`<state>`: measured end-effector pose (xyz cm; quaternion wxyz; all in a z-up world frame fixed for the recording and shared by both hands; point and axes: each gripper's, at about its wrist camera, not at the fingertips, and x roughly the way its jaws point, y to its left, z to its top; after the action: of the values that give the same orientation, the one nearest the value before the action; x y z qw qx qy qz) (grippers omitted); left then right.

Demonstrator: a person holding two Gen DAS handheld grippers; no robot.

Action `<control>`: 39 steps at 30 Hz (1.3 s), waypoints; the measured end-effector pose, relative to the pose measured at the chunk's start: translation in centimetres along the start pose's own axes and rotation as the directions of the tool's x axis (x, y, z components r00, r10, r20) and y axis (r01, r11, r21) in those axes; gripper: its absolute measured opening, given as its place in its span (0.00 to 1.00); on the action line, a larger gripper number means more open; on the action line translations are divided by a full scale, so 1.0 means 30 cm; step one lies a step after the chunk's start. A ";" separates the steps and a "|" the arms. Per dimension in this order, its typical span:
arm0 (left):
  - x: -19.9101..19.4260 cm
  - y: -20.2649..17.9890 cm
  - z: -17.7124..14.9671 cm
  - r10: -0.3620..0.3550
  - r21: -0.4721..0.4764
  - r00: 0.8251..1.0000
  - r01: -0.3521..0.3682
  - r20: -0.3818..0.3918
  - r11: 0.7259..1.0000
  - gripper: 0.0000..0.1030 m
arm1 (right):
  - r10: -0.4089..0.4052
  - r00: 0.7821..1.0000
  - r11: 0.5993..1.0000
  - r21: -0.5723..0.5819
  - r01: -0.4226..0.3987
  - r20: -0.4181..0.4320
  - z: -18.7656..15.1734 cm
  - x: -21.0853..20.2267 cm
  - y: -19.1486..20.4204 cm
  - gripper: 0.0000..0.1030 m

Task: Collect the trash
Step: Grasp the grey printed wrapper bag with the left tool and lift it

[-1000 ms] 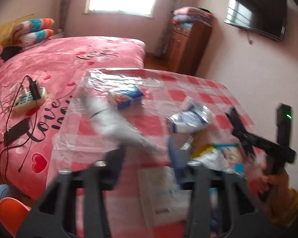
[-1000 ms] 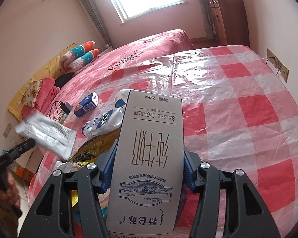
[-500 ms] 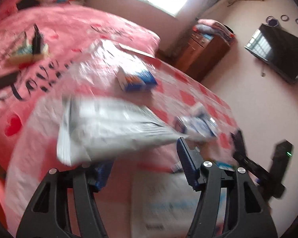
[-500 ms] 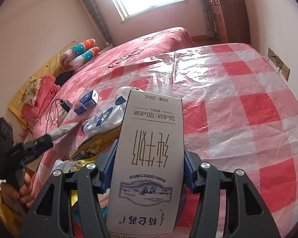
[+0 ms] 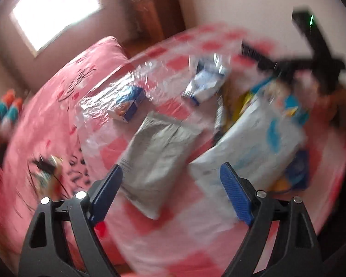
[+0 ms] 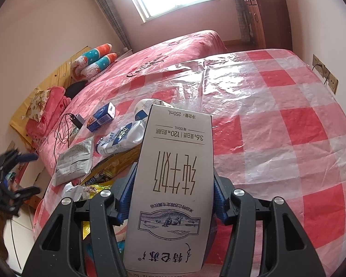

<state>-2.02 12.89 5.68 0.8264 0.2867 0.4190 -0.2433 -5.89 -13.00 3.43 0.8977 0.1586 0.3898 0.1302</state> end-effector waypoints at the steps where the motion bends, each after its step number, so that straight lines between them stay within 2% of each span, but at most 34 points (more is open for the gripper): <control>1: 0.039 0.011 0.011 0.002 0.039 0.999 -0.001 -0.042 0.999 0.84 | -0.001 1.000 1.000 -0.002 0.001 0.000 0.000 -0.001 -0.001 0.56; 5: 0.185 0.025 0.026 0.010 0.159 0.983 0.019 -0.181 0.987 0.84 | 0.001 1.000 1.000 -0.004 -0.001 -0.007 0.000 0.004 -0.001 0.56; 6: 0.204 0.025 0.027 0.015 0.175 0.981 0.020 -0.195 0.984 0.87 | 0.002 1.000 1.000 -0.005 -0.002 -0.008 -0.001 0.005 0.000 0.56; 7: 0.207 0.035 0.033 0.003 0.172 0.984 0.028 -0.180 0.985 0.87 | 0.002 1.000 1.000 -0.007 -0.003 -0.009 -0.001 0.006 0.001 0.56; 10: 0.241 0.076 0.051 -0.044 0.145 0.978 0.075 -0.205 0.987 0.90 | 0.004 1.000 1.000 -0.009 -0.005 -0.013 -0.002 0.009 0.003 0.56; 13: 0.278 0.117 0.064 -0.104 0.095 0.967 0.129 -0.232 0.987 0.96 | 0.006 1.000 1.000 -0.013 -0.007 -0.016 -0.003 0.011 0.005 0.56; 16: 0.309 0.154 0.074 -0.189 -0.007 0.952 0.193 -0.241 0.981 0.96 | 0.005 1.000 1.000 -0.017 -0.005 -0.022 -0.002 0.015 0.007 0.56; 20: 0.329 0.194 0.056 -0.251 -0.136 0.949 0.228 -0.192 0.964 0.96 | -0.002 1.000 1.000 -0.021 0.002 -0.030 -0.002 0.021 0.009 0.55; 23: 0.316 0.188 0.032 -0.234 -0.186 0.964 0.209 -0.124 0.960 0.93 | -0.008 1.000 1.000 -0.018 0.008 -0.019 -0.001 0.015 0.009 0.55; 25: 0.289 0.170 0.011 -0.210 -0.218 0.974 0.188 -0.081 0.958 0.85 | -0.013 1.000 1.000 -0.018 0.012 -0.009 -0.002 0.009 0.011 0.55; 29: 0.236 0.121 -0.044 -0.115 -0.301 0.993 0.103 -0.023 0.948 0.79 | -0.017 1.000 1.000 -0.019 0.017 0.008 -0.006 -0.003 0.017 0.55; 33: 0.197 0.092 -0.077 -0.048 -0.385 0.999 0.048 0.010 0.921 0.70 | -0.019 1.000 1.000 -0.022 0.019 0.024 -0.014 -0.016 0.024 0.55; 37: 0.164 0.108 -0.097 -0.026 -0.467 0.998 0.052 0.063 0.883 0.68 | 0.021 1.000 0.999 0.041 -0.022 0.014 -0.009 -0.018 0.018 0.55; 39: 0.122 0.119 -0.118 -0.016 -0.512 0.993 0.072 0.114 0.856 0.67 | 0.028 0.999 0.998 0.050 -0.029 0.020 0.000 -0.030 0.031 0.55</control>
<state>0.25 17.24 1.89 0.8881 0.0323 0.4312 -0.1561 -6.57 -12.46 4.39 0.8952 0.1880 0.3822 0.1314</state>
